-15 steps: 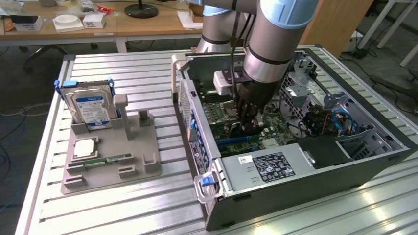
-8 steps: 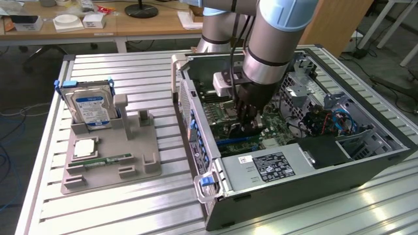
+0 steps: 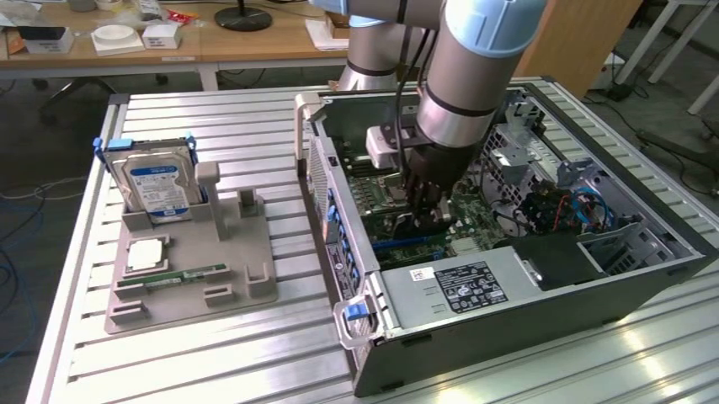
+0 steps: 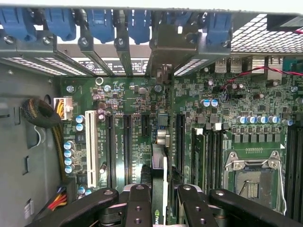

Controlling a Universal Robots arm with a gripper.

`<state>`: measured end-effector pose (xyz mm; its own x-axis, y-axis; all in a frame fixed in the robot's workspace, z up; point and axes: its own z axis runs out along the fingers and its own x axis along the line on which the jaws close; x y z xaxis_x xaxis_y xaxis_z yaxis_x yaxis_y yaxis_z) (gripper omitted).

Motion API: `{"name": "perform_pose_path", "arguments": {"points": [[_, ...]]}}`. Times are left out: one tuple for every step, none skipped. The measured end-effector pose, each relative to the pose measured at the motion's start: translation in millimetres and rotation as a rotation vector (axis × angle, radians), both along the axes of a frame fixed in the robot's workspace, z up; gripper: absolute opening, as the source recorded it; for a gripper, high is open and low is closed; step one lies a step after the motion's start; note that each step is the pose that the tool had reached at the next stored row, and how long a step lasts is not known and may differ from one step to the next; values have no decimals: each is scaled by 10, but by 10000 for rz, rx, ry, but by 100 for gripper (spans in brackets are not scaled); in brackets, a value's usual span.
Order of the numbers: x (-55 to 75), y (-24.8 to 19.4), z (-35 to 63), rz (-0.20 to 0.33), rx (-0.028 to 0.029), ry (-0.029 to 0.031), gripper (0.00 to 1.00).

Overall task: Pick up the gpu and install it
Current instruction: 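Insert the gpu into the slot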

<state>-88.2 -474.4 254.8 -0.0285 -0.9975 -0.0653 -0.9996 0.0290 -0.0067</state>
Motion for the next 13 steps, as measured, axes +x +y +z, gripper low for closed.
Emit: {"name": "perform_pose_path", "arguments": {"points": [[0, 0, -4, 0, -1, 1, 26], [0, 0, -9, -1, 1, 3, 26], [0, 0, -14, -2, 1, 5, 26], [0, 0, -19, -3, 0, 7, 26], [-1, 0, -21, -3, -2, 9, 26], [-1, 0, -21, -3, -2, 9, 26], [-1, 0, -21, -3, -3, 9, 26], [0, 0, -21, -3, -2, 9, 26], [0, 0, -22, -3, -1, 8, 26], [0, 0, -22, -2, 0, 8, 26], [0, 0, -22, -3, 0, 8, 26], [0, 0, -22, -2, 0, 8, 26], [0, 0, -22, -3, -1, 8, 26]]}}
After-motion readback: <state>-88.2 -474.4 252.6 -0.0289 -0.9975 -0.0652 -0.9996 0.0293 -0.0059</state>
